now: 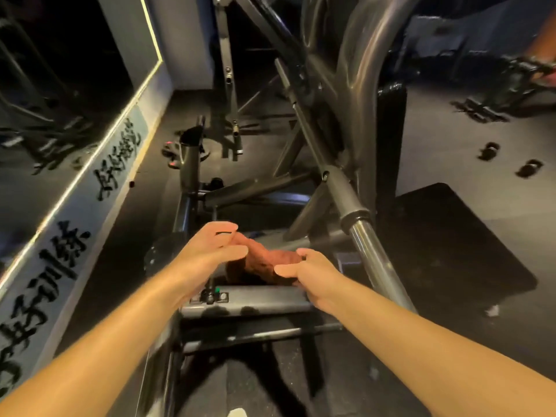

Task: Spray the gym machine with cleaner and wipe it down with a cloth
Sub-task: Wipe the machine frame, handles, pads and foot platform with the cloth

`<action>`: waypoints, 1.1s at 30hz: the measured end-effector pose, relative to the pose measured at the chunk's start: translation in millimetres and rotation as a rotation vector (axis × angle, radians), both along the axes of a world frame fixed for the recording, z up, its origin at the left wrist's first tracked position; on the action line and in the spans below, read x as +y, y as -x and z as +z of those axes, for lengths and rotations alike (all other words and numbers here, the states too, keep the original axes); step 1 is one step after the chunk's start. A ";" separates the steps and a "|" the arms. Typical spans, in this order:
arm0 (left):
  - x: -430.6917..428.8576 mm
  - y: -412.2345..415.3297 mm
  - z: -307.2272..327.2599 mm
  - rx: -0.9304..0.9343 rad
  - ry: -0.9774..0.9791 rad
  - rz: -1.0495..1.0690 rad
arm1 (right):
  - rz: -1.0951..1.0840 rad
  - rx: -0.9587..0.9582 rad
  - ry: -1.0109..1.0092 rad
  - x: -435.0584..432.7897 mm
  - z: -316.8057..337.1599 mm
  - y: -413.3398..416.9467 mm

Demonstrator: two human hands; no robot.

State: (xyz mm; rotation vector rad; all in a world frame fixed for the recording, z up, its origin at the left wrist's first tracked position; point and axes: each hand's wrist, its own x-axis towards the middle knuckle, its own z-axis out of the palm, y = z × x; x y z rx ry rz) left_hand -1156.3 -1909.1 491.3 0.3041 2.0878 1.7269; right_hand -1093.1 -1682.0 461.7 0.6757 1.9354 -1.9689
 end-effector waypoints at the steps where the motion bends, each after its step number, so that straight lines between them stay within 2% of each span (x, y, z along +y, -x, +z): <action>1: -6.8 10.2 6.5 -0.029 0.027 -0.043 | 0.000 0.003 -0.085 -0.3 9.7 6.3; 3: 1.0 29.0 20.7 0.099 0.218 -0.157 | 0.092 0.040 -0.305 -4.1 29.8 19.3; 5: 6.4 52.9 20.2 0.341 0.440 -0.244 | 0.210 0.126 -0.575 -5.6 42.3 31.8; 7: 11.5 70.8 24.7 0.510 0.515 -0.288 | 0.241 0.189 -0.789 -7.5 57.1 42.9; 9: 18.0 86.8 36.3 0.596 0.498 -0.300 | 0.232 0.251 -0.916 -2.4 71.9 52.1; 10: 23.0 93.7 43.3 0.635 0.482 -0.298 | 0.229 0.279 -0.902 0.1 82.2 54.9; 12: 35.3 103.8 60.5 0.678 0.442 -0.298 | 0.220 0.333 -0.743 7.4 105.0 57.1; 18: 84.4 112.7 114.0 0.597 0.313 -0.156 | -0.002 0.403 -0.185 42.6 156.8 69.2; 22: 111.6 103.6 147.6 0.505 0.218 0.012 | -0.084 0.414 -0.104 67.8 185.1 76.0; 28: 151.4 85.3 180.9 0.515 0.236 -0.115 | -0.112 0.478 -0.139 96.3 213.7 89.5; 33: 179.3 109.4 196.4 0.585 0.175 -0.024 | -0.120 0.522 -0.120 109.0 242.0 100.5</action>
